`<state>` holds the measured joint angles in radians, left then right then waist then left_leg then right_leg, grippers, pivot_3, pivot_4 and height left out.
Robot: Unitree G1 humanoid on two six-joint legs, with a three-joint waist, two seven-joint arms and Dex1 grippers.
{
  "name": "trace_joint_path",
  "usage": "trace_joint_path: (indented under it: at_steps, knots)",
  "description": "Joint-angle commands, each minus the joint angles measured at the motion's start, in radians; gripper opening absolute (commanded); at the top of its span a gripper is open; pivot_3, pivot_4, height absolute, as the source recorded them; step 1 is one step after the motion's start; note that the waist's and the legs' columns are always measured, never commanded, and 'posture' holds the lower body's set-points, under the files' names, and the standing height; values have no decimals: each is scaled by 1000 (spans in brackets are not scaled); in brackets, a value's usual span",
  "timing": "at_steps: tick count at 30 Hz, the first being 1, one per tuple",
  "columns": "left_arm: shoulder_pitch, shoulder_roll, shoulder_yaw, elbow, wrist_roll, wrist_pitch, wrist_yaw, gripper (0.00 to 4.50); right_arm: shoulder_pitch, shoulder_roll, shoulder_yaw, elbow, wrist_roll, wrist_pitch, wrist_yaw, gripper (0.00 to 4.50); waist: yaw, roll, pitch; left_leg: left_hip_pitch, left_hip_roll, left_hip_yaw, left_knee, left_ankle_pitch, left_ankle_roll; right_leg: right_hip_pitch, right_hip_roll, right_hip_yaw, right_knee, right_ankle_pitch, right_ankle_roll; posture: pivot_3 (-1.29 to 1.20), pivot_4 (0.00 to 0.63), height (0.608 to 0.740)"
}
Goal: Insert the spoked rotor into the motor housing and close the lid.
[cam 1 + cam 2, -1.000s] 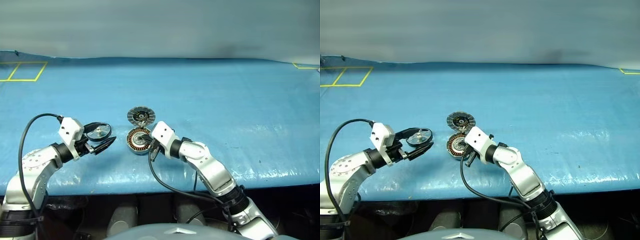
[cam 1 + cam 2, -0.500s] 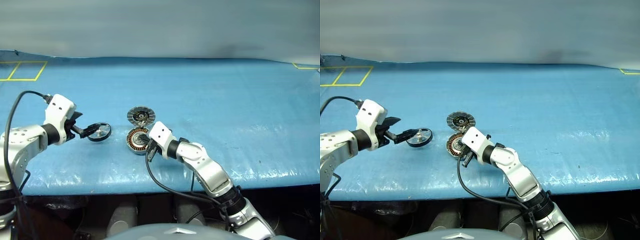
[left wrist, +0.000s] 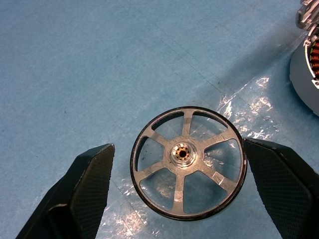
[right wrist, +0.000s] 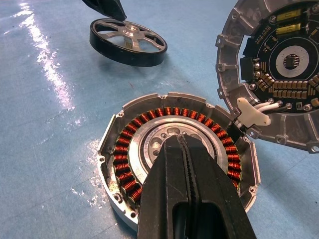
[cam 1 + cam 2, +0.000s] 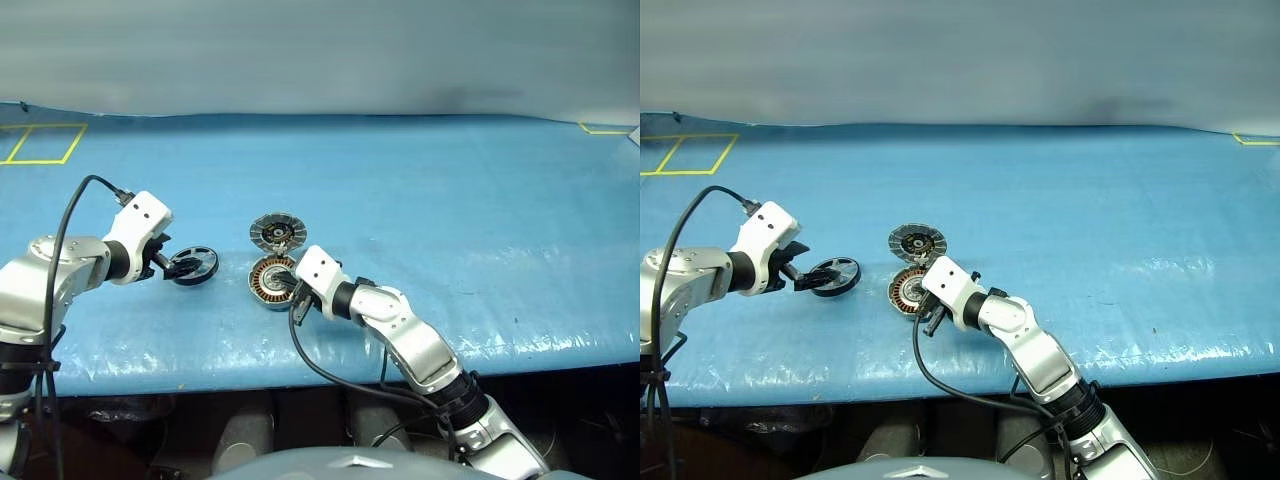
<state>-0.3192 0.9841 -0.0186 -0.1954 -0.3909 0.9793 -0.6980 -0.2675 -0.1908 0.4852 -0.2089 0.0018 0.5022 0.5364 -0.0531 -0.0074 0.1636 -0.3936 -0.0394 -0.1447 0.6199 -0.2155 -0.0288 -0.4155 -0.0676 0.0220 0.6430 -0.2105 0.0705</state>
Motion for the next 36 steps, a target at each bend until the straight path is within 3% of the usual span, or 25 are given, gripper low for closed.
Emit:
trace_joint_path:
  at_steps: [1,2,29,34,36]
  knots:
    - [-35,2,-10,10,24,-13,-17,3240,-2,9,-7,-27,-1,-20,-8,0,0,0,0,0,0,0,0,0,0,0,0,0,0,0,0,0,150,740]
    - [-42,-1,-18,17,29,-14,-19,2949,-2,8,-8,-28,-2,-19,-9,0,0,0,0,0,0,0,0,0,0,0,0,0,0,0,0,0,150,740]
    - [35,-56,-64,82,103,-41,-42,2949,6,3,-11,-35,-7,-7,-29,0,-6,-1,0,0,0,0,1,0,0,0,0,0,1,0,0,0,150,740]
    - [35,-63,-62,87,108,-49,-57,1835,9,4,-15,-36,-10,-7,-31,0,-6,0,0,1,0,0,1,0,0,1,0,0,1,0,0,0,150,740]
    - [33,-63,-61,89,116,-58,-57,1703,11,4,-16,-37,-10,-6,-32,0,-3,0,0,2,0,0,1,0,0,2,0,0,2,0,0,0,150,740]
